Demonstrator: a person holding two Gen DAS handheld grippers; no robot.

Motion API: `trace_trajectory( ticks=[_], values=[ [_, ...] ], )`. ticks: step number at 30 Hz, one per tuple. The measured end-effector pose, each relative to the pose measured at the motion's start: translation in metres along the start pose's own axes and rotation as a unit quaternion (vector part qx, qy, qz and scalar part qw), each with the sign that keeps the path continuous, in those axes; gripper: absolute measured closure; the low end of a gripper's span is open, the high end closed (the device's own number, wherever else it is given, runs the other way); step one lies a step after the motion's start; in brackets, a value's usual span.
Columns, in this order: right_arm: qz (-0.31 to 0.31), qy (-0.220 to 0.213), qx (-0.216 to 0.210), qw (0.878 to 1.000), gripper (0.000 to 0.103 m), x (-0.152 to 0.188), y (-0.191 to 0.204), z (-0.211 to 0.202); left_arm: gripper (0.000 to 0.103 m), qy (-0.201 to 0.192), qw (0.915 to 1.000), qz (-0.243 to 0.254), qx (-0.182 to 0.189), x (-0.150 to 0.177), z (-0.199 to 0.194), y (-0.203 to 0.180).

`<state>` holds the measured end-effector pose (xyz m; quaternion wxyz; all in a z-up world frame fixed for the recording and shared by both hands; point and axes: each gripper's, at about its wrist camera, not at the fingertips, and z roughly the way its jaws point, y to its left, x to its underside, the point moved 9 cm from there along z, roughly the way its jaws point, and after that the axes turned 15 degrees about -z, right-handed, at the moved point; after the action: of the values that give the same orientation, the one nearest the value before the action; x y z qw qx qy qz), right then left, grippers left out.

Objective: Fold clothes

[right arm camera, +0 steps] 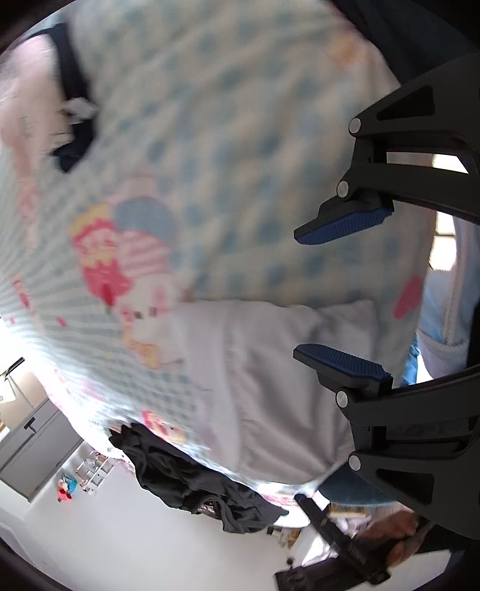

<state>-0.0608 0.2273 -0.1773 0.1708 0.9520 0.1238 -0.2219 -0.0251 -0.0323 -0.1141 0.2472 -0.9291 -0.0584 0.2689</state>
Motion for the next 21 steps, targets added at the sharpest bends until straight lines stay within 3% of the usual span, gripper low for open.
trace_trajectory(
  ticks=[2, 4, 7, 9, 10, 12, 14, 17, 19, 21],
  values=[
    [-0.012, 0.001, 0.011, 1.0, 0.045, -0.013, -0.001, 0.003, 0.076, 0.004, 0.9998, 0.019, 0.006, -0.01, 0.022, -0.016],
    [-0.025, 0.002, 0.018, 1.0, 0.045, -0.025, 0.002, 0.008, 0.076, 0.023, 0.9994, 0.022, -0.012, -0.011, 0.044, -0.018],
    [-0.038, 0.019, 0.037, 0.998, 0.045, -0.027, -0.001, 0.016, 0.076, 0.046, 0.9923, 0.015, -0.114, -0.008, 0.07, 0.011],
    [-0.039, 0.026, 0.046, 0.998, 0.045, -0.022, -0.008, 0.016, 0.062, 0.052, 0.9843, -0.001, -0.169, -0.009, 0.07, 0.033],
    [-0.039, 0.029, 0.054, 0.997, 0.045, -0.02, -0.013, 0.016, 0.062, 0.051, 0.9848, -0.009, -0.165, -0.012, 0.065, 0.034],
    [-0.033, 0.025, 0.06, 0.997, 0.045, -0.023, -0.024, 0.01, 0.063, 0.028, 0.9931, -0.029, -0.11, -0.029, 0.05, 0.02],
    [-0.036, 0.015, 0.039, 0.998, 0.045, -0.031, -0.02, 0.008, 0.063, 0.007, 0.9979, -0.033, -0.055, -0.042, 0.041, 0.002],
    [-0.055, 0.003, 0.005, 0.998, 0.04, -0.045, -0.003, 0.009, 0.056, 0.011, 0.9997, -0.009, -0.018, -0.049, 0.052, -0.02],
    [-0.071, 0.021, 0.008, 0.997, 0.039, -0.048, 0.009, 0.024, 0.056, 0.029, 0.9984, 0.013, -0.047, -0.043, 0.075, -0.017],
    [-0.051, 0.039, 0.002, 0.998, 0.039, -0.048, 0.011, 0.04, 0.062, 0.029, 0.9899, 0.055, -0.127, -0.039, 0.096, -0.003]
  ],
)
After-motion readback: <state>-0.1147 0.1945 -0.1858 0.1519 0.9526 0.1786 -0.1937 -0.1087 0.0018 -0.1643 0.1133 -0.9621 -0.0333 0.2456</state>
